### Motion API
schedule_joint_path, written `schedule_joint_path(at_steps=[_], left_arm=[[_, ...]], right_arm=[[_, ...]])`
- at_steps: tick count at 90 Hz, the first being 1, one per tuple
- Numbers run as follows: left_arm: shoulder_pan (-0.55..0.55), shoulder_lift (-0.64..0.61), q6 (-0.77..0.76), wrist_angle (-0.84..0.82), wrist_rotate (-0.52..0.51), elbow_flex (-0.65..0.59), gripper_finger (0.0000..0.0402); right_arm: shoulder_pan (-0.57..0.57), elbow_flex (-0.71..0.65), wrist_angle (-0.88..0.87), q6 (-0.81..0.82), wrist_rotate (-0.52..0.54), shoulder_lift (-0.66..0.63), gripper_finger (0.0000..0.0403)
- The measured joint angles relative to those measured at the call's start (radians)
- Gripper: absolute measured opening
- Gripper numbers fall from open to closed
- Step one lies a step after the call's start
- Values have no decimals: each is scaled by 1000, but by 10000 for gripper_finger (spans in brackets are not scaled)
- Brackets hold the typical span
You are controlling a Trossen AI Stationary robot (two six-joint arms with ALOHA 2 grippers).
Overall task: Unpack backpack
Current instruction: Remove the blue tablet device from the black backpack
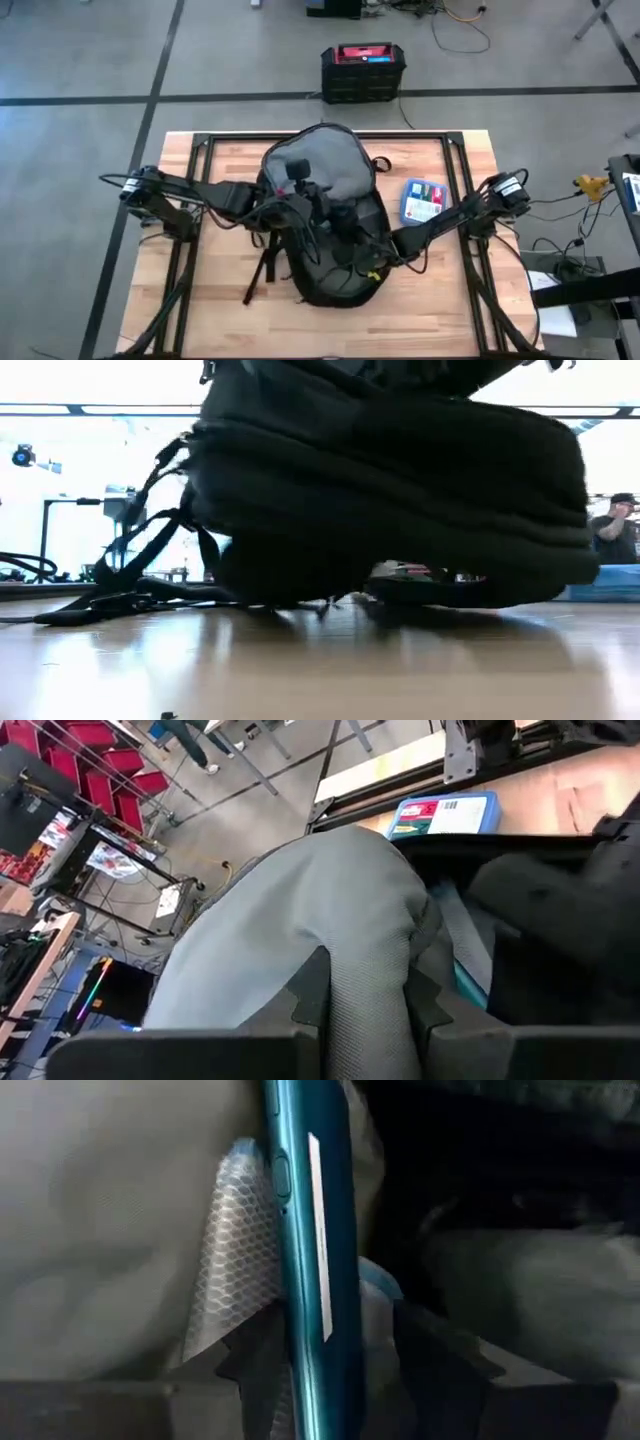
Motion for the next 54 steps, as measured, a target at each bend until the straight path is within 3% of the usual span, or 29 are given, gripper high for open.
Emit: schedule_joint_path(at_steps=[7, 17, 38, 54], left_arm=[[0, 0, -1, 0, 0, 0, 38], [0, 0, -5, -1, 0, 0, 38], [2, 0, -42, -36, -2, 0, 38], [13, 0, -79, -89, 0, 0, 38]], right_arm=[[-8, 2, 15, 57, -46, -6, 156], [-11, 3, 6, 41, -27, -1, 133], [-17, 2, 8, 25, -9, 0, 17], [-9, 2, 7, 31, 1, 0, 26]])
